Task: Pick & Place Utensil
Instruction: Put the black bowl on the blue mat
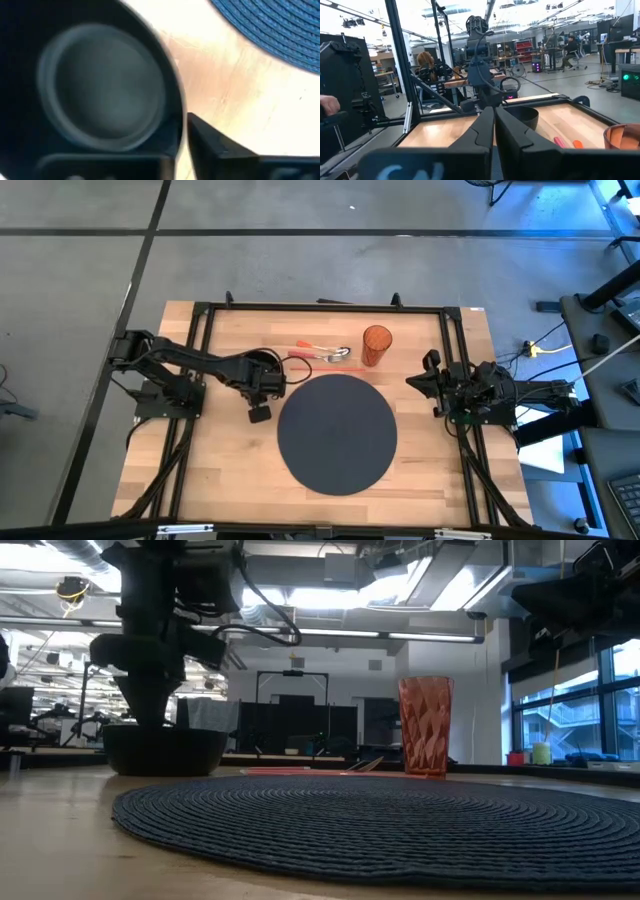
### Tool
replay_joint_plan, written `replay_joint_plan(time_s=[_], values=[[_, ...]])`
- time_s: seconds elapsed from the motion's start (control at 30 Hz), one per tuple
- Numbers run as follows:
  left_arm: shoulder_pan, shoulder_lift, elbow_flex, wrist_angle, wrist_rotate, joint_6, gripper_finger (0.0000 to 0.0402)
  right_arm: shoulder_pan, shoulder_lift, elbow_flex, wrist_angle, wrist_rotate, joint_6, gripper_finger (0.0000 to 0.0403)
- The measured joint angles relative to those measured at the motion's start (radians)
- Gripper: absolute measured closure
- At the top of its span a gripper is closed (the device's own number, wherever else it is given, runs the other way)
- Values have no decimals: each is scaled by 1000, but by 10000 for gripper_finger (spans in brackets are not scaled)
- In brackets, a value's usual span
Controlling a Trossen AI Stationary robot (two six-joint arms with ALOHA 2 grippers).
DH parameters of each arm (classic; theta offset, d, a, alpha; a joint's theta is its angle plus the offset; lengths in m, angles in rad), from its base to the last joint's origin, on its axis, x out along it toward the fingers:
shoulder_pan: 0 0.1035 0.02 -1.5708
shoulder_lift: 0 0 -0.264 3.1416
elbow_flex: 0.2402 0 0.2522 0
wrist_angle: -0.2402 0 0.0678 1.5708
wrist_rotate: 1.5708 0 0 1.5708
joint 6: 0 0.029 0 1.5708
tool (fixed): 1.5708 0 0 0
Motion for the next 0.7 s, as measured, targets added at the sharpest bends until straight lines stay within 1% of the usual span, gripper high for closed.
replay_joint_plan(time_s=[0.1,0.23,0.3,0.57,0.7], values=[[-22,0,11,-13,-8,-4,395,0,0,0,0,0,2,385],[-56,0,74,-49,-42,-18,397,0,0,0,0,0,-1,385],[-75,0,120,-88,-58,-26,397,0,0,0,0,0,-1,385],[-167,2,325,-96,-80,-22,398,0,0,0,0,2,-1,385],[-204,48,439,-101,-79,18,398,0,0,0,0,2,-1,385]])
